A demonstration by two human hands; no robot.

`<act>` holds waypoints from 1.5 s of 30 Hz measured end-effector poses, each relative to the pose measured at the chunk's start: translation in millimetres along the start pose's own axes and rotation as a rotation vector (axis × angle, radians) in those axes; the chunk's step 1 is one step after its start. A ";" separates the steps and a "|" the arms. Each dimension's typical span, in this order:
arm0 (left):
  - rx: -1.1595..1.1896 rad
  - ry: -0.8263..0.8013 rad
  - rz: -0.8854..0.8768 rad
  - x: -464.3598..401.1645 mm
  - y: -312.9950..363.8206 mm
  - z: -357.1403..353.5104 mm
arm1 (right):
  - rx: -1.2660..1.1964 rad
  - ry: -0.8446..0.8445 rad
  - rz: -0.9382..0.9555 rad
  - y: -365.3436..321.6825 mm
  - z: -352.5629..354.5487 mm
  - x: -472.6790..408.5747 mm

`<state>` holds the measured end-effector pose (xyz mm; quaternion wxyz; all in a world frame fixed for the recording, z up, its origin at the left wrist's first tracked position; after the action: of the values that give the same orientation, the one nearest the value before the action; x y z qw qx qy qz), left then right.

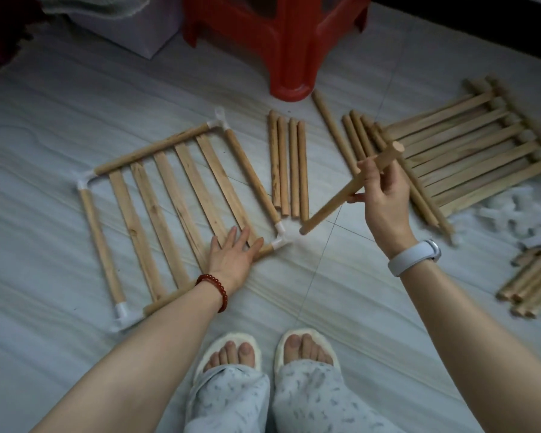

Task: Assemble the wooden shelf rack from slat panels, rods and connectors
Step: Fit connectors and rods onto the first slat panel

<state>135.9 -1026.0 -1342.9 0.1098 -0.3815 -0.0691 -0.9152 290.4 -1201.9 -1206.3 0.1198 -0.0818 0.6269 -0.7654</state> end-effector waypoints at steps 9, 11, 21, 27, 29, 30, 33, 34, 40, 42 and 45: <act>0.000 0.051 0.000 -16.2 5.8 9.7 | -0.138 0.133 0.045 -1.9 13.4 1.9; 0.002 0.034 -0.006 -16.9 6.1 9.4 | -0.098 0.098 0.057 -1.4 8.5 1.5; -0.061 -0.013 -0.028 -18.2 2.2 11.4 | 0.337 -0.332 0.264 -15.2 -31.6 14.4; -0.039 -0.022 -0.079 -17.3 -0.8 15.9 | 0.252 -0.296 0.225 -4.3 -36.9 25.8; -0.030 -0.034 -0.097 -16.5 -2.2 15.9 | 0.253 -0.289 0.222 -1.8 -36.3 27.0; -0.028 -0.036 -0.104 -16.5 -3.7 15.4 | 0.244 -0.308 0.227 -0.1 -40.4 28.8; -0.001 -0.017 -0.105 -16.4 -6.0 11.4 | 0.307 -0.426 0.232 13.5 -49.9 36.1; 0.001 -0.003 -0.099 -16.6 -5.8 10.9 | 0.363 -0.463 0.238 22.3 -47.1 36.8; -0.031 0.040 -0.109 -20.8 -10.9 9.9 | 0.719 -0.396 -0.181 113.2 -15.0 9.2; -0.035 0.047 -0.118 -21.1 -12.6 7.7 | 0.754 -0.387 -0.375 138.1 -20.8 -5.9; -0.007 0.069 -0.112 -22.7 -12.8 6.2 | 0.738 -0.372 -0.453 149.1 -42.7 -20.1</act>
<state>152.4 -1008.9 -1355.3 0.0594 -0.3455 -0.0830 -0.9328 309.9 -1183.6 -1360.4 0.0813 -0.3044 0.2473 -0.9163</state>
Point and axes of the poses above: each hand's wrist, its own x-axis away from the middle knuckle, its own z-axis out of the back of the hand, y = z × x, the point moved 4 cm from there along -x, towards the middle knuckle, and after that the axes turned 5 degrees about -y, right-handed, at the moved point
